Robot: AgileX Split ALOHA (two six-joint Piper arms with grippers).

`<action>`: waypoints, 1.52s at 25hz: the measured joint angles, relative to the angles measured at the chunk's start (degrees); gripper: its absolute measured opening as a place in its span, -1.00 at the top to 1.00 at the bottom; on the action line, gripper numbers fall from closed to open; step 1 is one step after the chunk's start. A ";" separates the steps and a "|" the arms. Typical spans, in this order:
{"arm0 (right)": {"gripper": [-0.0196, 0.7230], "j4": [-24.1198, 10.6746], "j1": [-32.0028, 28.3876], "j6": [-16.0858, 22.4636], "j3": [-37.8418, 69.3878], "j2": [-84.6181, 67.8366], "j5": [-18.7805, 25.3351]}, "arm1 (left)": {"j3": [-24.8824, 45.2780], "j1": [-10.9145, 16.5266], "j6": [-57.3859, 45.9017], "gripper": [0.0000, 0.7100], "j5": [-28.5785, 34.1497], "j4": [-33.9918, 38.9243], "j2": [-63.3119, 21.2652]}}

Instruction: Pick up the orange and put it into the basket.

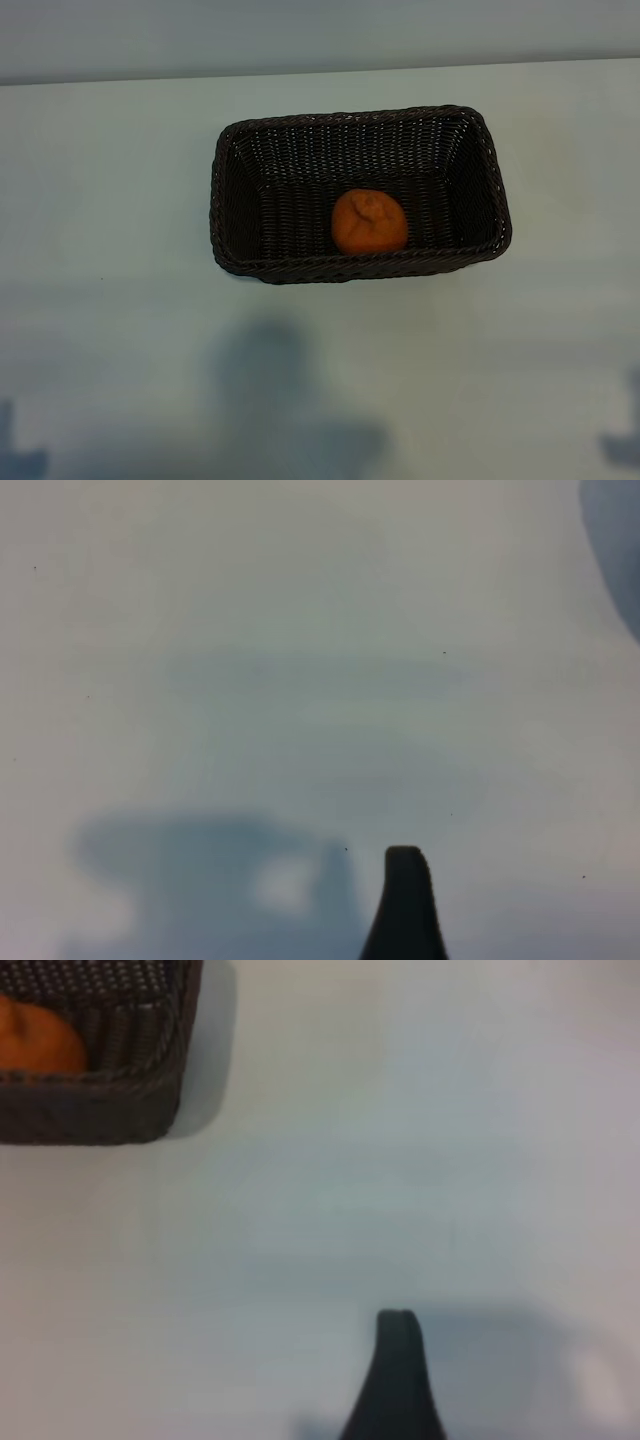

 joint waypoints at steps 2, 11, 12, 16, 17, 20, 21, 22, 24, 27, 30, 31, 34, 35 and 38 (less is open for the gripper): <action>-0.54 -0.18 0.00 0.46 0.00 0.00 -0.12 | 0.00 0.00 0.00 -0.60 0.00 0.00 0.00; -0.54 0.00 0.00 0.95 2.10 0.00 -3.70 | 0.00 0.00 0.00 -0.60 0.00 0.00 0.00; -0.54 0.00 0.00 0.95 2.10 0.00 -3.90 | 0.00 0.00 0.00 -0.60 0.00 0.00 0.00; -0.54 0.00 0.00 0.95 2.10 0.00 -4.00 | 0.00 0.00 0.00 -0.60 0.00 0.00 0.00; -0.54 0.00 0.00 0.95 2.10 0.00 -4.00 | 0.00 0.00 0.00 -0.60 0.00 0.00 0.00; -0.54 0.07 0.00 1.02 2.10 0.00 -4.00 | 0.00 0.00 0.00 -0.60 0.00 0.00 0.00; -0.54 0.07 0.00 1.02 2.10 0.00 -4.00 | 0.00 0.00 0.00 -0.60 0.00 0.00 0.00; -0.54 -0.56 0.00 1.02 2.10 0.00 -4.00 | 0.00 0.00 0.00 -0.60 0.00 0.00 0.00; -0.54 0.09 0.00 1.02 2.10 0.00 -4.03 | 0.00 0.00 0.00 -0.60 0.00 0.00 0.00; -0.54 -0.56 0.00 1.02 2.10 0.00 -4.03 | 0.00 0.00 0.00 -0.60 0.00 0.00 0.00; -0.54 -0.13 0.00 1.02 2.10 0.00 -4.03 | 0.00 0.00 0.00 -0.60 0.00 0.00 0.00; -0.54 -0.08 0.00 1.02 2.10 0.00 -4.03 | 0.00 0.00 0.00 -0.60 0.00 0.00 0.00; -0.54 -0.07 0.00 1.02 2.10 0.00 -4.03 | 0.00 0.00 0.00 -0.60 0.00 0.00 0.00; -0.54 -0.02 0.00 1.02 2.10 0.00 -4.03 | 0.00 0.00 0.00 -0.60 0.00 0.00 0.00; -0.54 0.04 0.00 1.02 2.10 0.00 -4.03 | 0.00 0.00 0.00 -0.60 0.00 0.00 0.00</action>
